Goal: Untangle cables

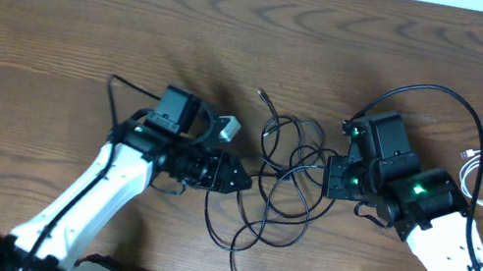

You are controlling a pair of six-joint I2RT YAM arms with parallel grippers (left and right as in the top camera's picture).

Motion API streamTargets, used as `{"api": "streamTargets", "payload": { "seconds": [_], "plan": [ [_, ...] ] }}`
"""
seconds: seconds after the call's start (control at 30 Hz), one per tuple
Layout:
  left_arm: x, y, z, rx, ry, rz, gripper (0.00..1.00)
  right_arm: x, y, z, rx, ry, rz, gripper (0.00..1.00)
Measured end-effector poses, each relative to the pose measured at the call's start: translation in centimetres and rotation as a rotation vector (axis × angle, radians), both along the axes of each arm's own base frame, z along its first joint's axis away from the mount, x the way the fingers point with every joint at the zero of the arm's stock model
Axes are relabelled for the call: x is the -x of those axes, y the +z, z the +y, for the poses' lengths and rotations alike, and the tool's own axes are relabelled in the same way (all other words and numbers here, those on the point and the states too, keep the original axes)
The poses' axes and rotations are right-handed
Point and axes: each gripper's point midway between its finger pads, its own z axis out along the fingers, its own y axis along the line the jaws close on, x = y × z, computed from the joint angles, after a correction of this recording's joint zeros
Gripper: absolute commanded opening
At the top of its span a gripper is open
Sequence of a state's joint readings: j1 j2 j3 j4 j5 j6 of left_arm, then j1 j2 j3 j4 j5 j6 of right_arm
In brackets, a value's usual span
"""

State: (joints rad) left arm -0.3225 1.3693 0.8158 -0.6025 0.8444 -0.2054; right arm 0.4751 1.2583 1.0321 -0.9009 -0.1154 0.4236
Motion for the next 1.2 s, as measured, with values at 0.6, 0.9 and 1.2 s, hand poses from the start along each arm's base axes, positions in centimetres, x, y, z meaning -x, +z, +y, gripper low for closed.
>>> {"api": "streamTargets", "payload": {
  "seconds": [0.6,0.9,1.2],
  "plan": [
    [-4.8,-0.2,-3.9,-0.112,-0.004,-0.358,0.46,0.0,0.0,0.0,-0.003,0.001,0.002,0.01],
    [-9.4,-1.4,-5.6,-0.062,0.122,-0.406,0.49,0.0,0.0,0.1,-0.004,0.001,0.001,0.01],
    [-8.3,-4.8,-7.5,0.009,0.063,-0.268,0.54,-0.1,0.1,0.1,-0.007,0.001,-0.005,0.01]
  ]
}}
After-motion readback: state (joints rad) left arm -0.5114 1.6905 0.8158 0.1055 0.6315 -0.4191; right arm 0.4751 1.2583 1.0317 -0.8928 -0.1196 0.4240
